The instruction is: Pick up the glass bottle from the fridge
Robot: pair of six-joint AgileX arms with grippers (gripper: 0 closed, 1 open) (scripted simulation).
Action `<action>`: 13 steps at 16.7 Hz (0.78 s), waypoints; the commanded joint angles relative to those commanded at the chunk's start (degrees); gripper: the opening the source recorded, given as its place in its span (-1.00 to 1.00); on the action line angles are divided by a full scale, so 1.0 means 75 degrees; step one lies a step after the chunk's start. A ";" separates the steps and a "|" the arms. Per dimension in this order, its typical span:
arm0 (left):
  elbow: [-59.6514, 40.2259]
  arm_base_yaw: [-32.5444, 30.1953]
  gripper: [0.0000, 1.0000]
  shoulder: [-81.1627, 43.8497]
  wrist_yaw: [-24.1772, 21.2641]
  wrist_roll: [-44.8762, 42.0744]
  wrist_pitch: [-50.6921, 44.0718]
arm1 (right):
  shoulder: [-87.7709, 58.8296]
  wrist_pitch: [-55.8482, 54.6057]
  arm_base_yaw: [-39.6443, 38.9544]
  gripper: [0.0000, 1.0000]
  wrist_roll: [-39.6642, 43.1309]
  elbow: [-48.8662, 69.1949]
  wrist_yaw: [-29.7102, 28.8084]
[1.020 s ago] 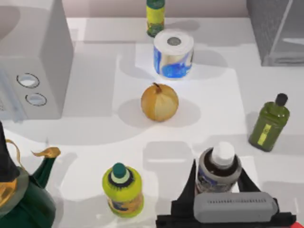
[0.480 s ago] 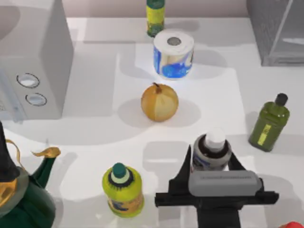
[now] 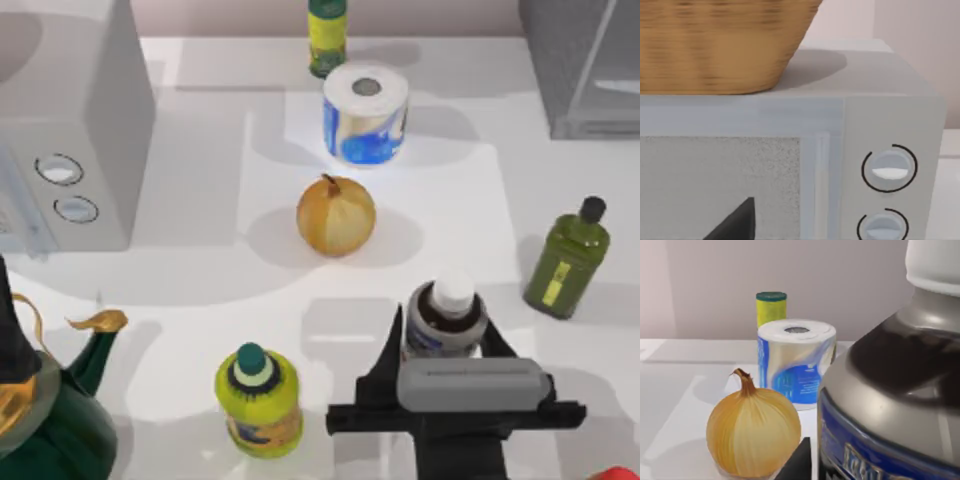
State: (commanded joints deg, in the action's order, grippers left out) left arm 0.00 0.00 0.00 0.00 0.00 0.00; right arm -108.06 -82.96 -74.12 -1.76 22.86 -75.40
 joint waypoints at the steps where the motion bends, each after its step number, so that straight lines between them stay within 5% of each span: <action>1: 0.0000 0.0000 1.00 0.0000 0.0000 0.0000 0.0000 | 0.0000 0.0000 0.0000 -0.25 0.0000 0.0000 0.0000; 9: 0.0000 0.0000 1.00 0.0000 0.0000 0.0000 0.0000 | 0.0000 0.0000 0.0000 0.96 0.0000 0.0000 0.0000; 13: 0.0000 0.0000 1.00 0.0000 0.0000 0.0000 0.0000 | 0.0000 0.0000 0.0000 1.00 0.0000 0.0000 0.0000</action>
State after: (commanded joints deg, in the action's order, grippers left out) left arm 0.00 0.00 0.00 0.00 0.00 0.00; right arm -108.06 -82.96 -74.12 -1.76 22.86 -75.40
